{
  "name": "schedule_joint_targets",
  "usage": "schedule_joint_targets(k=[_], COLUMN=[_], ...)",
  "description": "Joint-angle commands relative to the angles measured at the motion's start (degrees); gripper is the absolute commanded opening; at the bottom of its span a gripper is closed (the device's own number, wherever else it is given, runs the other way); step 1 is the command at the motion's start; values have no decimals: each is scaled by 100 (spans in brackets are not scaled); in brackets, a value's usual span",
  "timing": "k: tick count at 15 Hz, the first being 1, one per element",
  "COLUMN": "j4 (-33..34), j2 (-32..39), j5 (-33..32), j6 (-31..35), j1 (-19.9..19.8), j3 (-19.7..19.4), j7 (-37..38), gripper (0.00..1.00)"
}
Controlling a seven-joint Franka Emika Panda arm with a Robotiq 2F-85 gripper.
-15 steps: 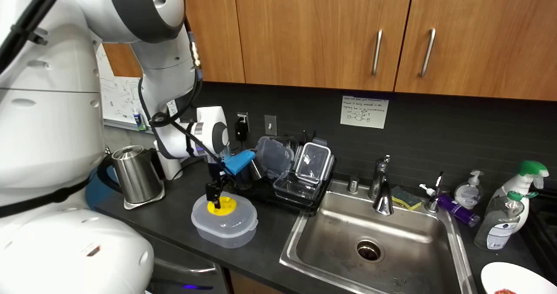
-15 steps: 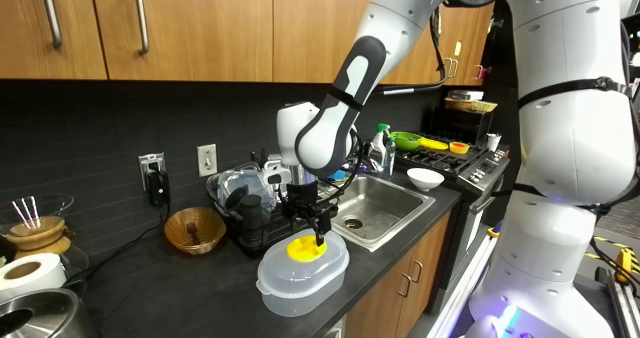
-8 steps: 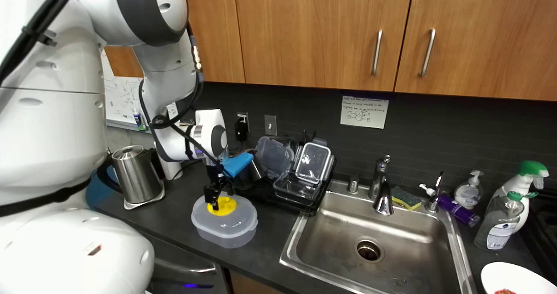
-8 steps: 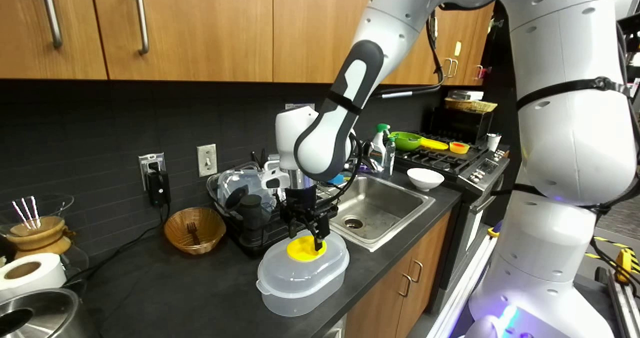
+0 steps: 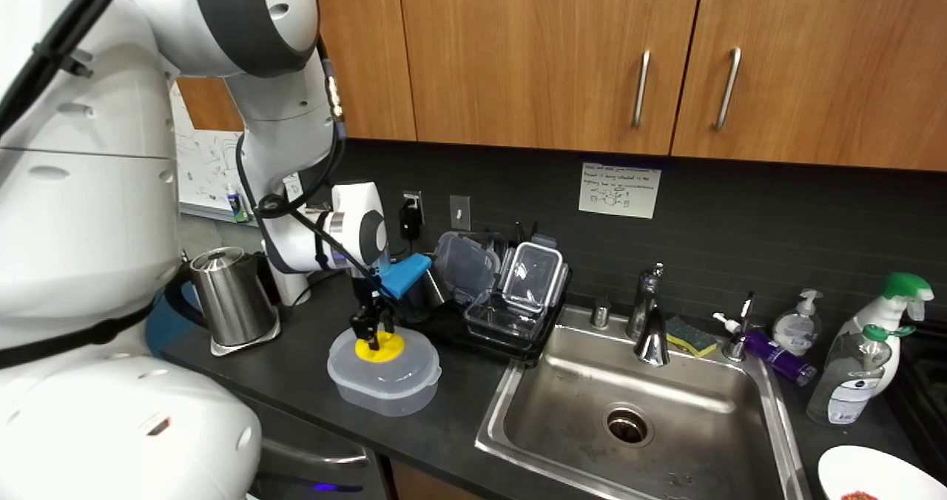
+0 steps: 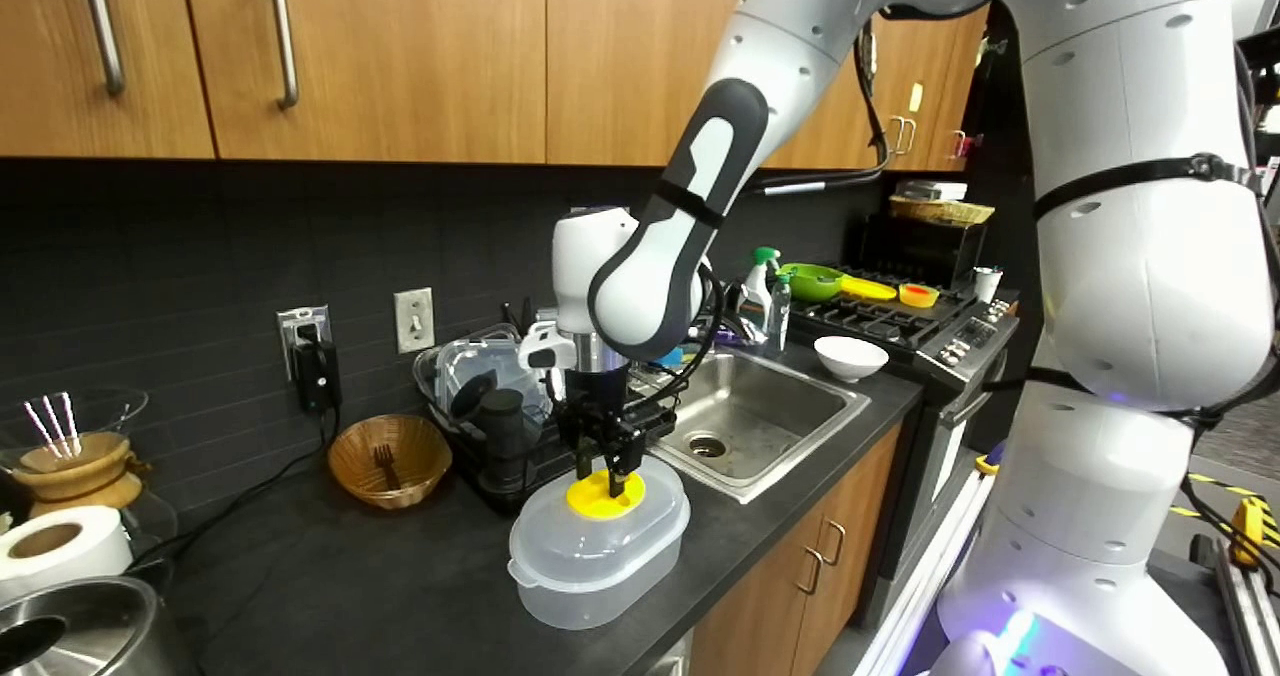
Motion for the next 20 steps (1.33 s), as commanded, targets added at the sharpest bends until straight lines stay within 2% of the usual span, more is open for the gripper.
schedule_joint_targets(k=[1,5,6,20], j4=[-31,-34,-34,-128], j2=[40,-5,-2,-120], j5=[173,194,194,181], j6=[218,262,291,301], j1=[-59,-69,-76,-50], j3=[47,61,63,61], j7=[-161,-181,-187,-104], gripper=[30,4,0,0])
